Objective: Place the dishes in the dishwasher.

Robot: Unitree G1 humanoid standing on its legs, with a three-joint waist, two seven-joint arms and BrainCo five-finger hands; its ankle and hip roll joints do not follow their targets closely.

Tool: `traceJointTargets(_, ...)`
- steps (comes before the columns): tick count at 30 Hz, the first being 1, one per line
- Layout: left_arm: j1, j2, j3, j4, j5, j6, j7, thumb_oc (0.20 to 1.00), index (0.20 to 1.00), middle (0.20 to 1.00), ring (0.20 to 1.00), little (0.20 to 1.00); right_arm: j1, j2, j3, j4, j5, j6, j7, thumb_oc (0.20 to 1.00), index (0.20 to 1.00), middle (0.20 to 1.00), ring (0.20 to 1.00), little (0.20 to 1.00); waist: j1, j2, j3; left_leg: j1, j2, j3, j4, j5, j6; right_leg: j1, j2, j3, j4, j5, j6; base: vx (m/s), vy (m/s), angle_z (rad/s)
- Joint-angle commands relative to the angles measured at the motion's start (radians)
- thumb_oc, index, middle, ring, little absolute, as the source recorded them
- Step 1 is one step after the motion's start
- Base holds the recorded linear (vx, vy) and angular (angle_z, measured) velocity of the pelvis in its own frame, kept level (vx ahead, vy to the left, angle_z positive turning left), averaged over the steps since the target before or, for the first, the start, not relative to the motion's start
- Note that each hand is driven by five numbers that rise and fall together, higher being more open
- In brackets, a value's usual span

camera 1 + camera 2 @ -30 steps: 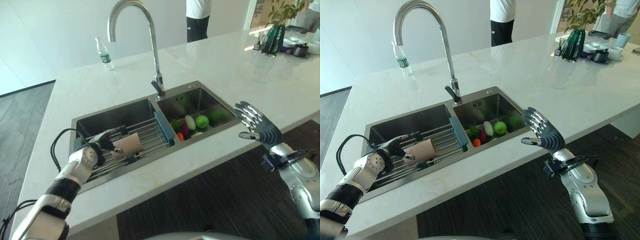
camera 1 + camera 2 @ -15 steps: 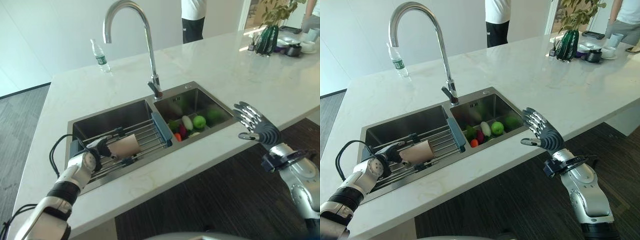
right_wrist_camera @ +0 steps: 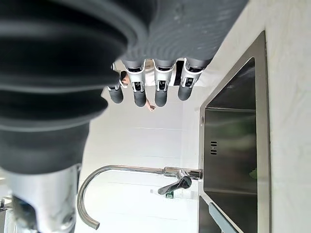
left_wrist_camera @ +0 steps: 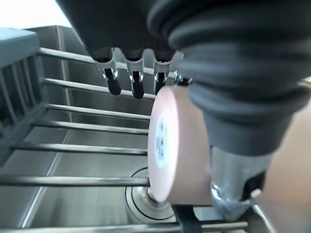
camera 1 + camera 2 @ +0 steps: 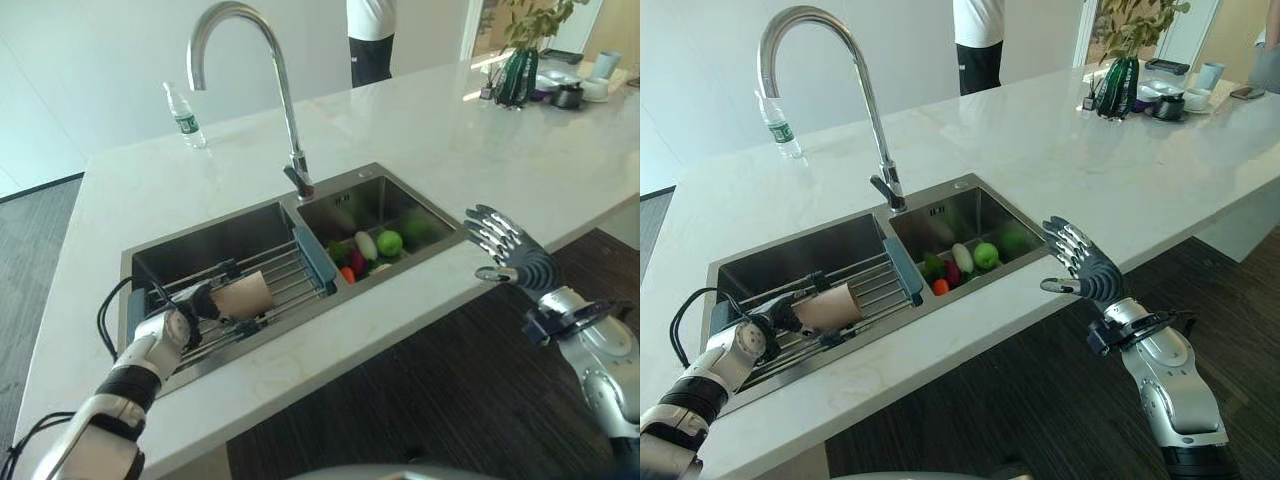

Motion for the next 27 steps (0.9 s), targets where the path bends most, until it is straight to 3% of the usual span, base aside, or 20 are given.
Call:
traceJointTargets(1,-0.109,0.024,0.028,0.05,0.047,0.0,0.029,1.0,1.0,1.0,1.0,1.0,-0.074,-0.029,-0.065,-0.065,0.001,-0.022,0.004,1.0,1.0,1.0,1.0,1.0,-0.002,0.015,0.016,0.057,0.054,0.019,0.006,-0.086,-0.02,0.019,-0.009,-0.037,0.006,-0.071,0.042,0.01,-0.007,-0.09)
traceJointTargets(21,-0.087,-0.046,0.015,0.164,0.074,0.044,0.027,1.0,1.0,1.0,1.0,1.0,-0.073,-0.028,-0.065,-0.089,-0.004,-0.005,0.007,1.0,1.0,1.0,1.0,1.0,-0.015,0.015,0.021,0.057,0.054,0.024,0.006,-0.087,-0.018,0.014,-0.005,-0.026,0.006,-0.072,0.039,0.0,0.0,-0.02)
traceJointTargets(22,-0.086,-0.045,0.016,0.169,0.076,0.038,0.031,0.937,0.937,0.937,0.937,0.937,-0.072,-0.028,-0.066,-0.09,-0.002,-0.005,0.008,1.0,1.0,1.0,1.0,1.0,-0.016,0.015,0.022,0.058,0.054,0.025,0.006,-0.086,-0.019,0.014,-0.005,-0.025,0.006,-0.071,0.039,0.0,0.0,0.0)
traceJointTargets(23,-0.083,-0.042,0.019,0.171,0.08,0.029,0.04,0.288,0.288,0.288,0.288,0.288,-0.069,-0.029,-0.07,-0.092,0.0,-0.005,0.013,1.0,1.0,1.0,1.0,1.0,-0.018,0.015,0.021,0.058,0.055,0.027,0.006,-0.086,-0.019,0.014,-0.005,-0.024,0.006,-0.072,0.039,0.0,0.0,0.0)
traceJointTargets(24,-0.085,-0.039,0.018,0.169,0.081,0.022,0.046,0.2,0.2,0.2,0.2,0.2,-0.069,-0.029,-0.069,-0.093,0.001,-0.006,0.013,1.0,1.0,1.0,1.0,1.0,-0.018,0.015,0.02,0.058,0.055,0.028,0.006,-0.086,-0.019,0.014,-0.005,-0.025,0.006,-0.072,0.039,0.0,0.0,0.0)
traceJointTargets(27,-0.09,-0.033,0.015,0.167,0.094,-0.006,0.059,0.2,0.2,0.2,0.2,0.2,-0.071,-0.026,-0.068,-0.089,-0.001,-0.009,0.015,1.0,1.0,1.0,1.0,1.0,-0.017,0.016,0.021,0.057,0.054,0.027,0.006,-0.085,-0.019,0.013,-0.004,-0.026,0.006,-0.071,0.038,0.0,0.0,-0.01)
